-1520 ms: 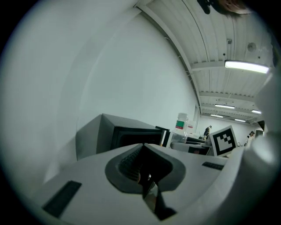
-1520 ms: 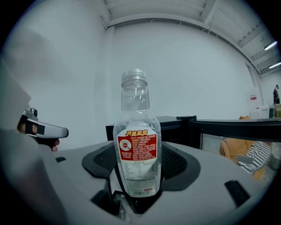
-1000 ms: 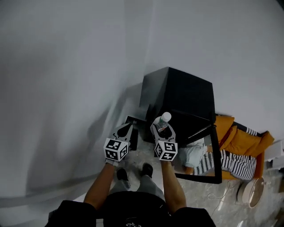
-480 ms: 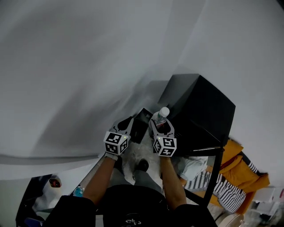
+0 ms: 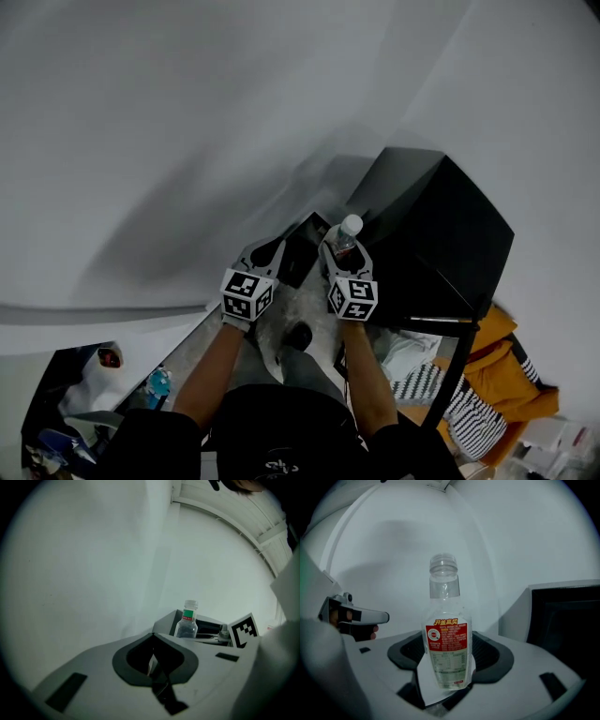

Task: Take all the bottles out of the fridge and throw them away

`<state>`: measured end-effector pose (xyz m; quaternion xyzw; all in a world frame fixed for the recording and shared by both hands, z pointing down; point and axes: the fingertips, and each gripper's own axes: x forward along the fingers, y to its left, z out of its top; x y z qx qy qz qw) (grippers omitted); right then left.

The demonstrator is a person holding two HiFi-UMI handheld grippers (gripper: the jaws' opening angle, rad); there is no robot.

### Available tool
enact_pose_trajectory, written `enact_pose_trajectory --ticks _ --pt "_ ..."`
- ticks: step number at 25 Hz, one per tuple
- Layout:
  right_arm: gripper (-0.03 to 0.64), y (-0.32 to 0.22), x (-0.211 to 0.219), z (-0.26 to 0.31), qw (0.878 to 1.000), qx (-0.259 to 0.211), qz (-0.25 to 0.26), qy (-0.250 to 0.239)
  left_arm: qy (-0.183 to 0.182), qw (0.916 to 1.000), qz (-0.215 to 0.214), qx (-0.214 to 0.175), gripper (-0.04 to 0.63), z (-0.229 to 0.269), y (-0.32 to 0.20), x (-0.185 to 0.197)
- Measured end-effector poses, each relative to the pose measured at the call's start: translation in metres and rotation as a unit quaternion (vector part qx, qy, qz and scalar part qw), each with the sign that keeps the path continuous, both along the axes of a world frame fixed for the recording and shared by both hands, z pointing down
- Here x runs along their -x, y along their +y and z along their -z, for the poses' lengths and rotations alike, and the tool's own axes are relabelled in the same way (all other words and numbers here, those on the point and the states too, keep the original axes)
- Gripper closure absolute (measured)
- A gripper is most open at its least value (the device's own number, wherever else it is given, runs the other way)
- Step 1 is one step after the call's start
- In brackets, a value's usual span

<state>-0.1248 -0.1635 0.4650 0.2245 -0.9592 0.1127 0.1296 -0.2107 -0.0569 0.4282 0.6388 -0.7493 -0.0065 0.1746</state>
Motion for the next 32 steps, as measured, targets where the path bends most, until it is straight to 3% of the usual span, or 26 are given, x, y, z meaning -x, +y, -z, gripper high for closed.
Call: enact_pose_trajectory --ticks 15,22,32 --pt "0.313 -0.003 0.018 -0.132 0.997 0.052 0.015 0.046 0.027 0.9979 -0.005 0.059 0.589 -0.110 0.004 0.002" --pt "0.313 -0.010 0.038 -0.207 0.996 0.065 0.007 0.058 0.049 0.9956 -0.034 0.073 0.589 -0.187 -0.010 0.013" --pt "0.313 -0.024 0.046 -0.319 0.994 0.091 -0.029 0.059 0.048 0.9909 -0.080 0.097 0.589 -0.293 -0.028 0.021"
